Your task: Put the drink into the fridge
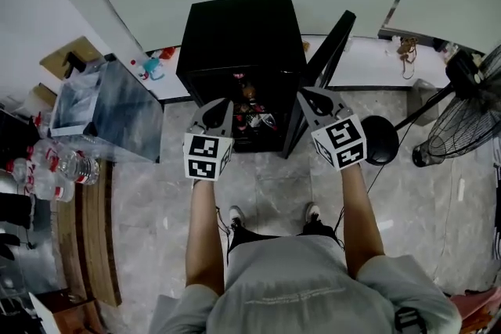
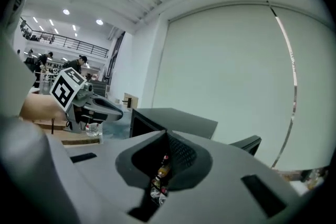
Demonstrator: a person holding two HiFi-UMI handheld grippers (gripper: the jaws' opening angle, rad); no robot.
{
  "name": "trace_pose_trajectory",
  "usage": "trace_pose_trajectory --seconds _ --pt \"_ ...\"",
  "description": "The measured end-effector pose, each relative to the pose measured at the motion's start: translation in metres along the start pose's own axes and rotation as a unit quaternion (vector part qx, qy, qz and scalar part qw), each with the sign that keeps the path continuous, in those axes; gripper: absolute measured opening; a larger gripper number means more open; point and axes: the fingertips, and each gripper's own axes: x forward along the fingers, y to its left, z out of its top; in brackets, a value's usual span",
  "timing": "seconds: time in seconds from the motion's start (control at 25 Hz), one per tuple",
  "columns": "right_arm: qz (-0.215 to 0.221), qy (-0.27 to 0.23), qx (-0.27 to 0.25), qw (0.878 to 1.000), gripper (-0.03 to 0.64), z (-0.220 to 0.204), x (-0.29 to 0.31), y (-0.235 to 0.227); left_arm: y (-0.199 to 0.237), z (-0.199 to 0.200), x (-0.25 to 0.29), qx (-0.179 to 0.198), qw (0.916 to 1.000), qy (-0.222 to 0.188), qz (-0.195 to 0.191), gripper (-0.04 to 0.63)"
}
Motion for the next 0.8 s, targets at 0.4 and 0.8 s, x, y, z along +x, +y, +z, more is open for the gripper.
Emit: trace_pose_trajectory --seconds 0.4,0.8 --pt "-0.015 -0.04 -0.028 0.999 0.167 0.047 -0.024 -0.01 0.01 0.063 -0.028 -0.001 0.9982 -0.058 0.018 0.021" --pt "-0.025 -0.07 -0.042 0.996 0.167 0.076 -0.021 -0.016 0.017 0.099 -0.029 0.04 0.9949 -0.091 0.015 0.021"
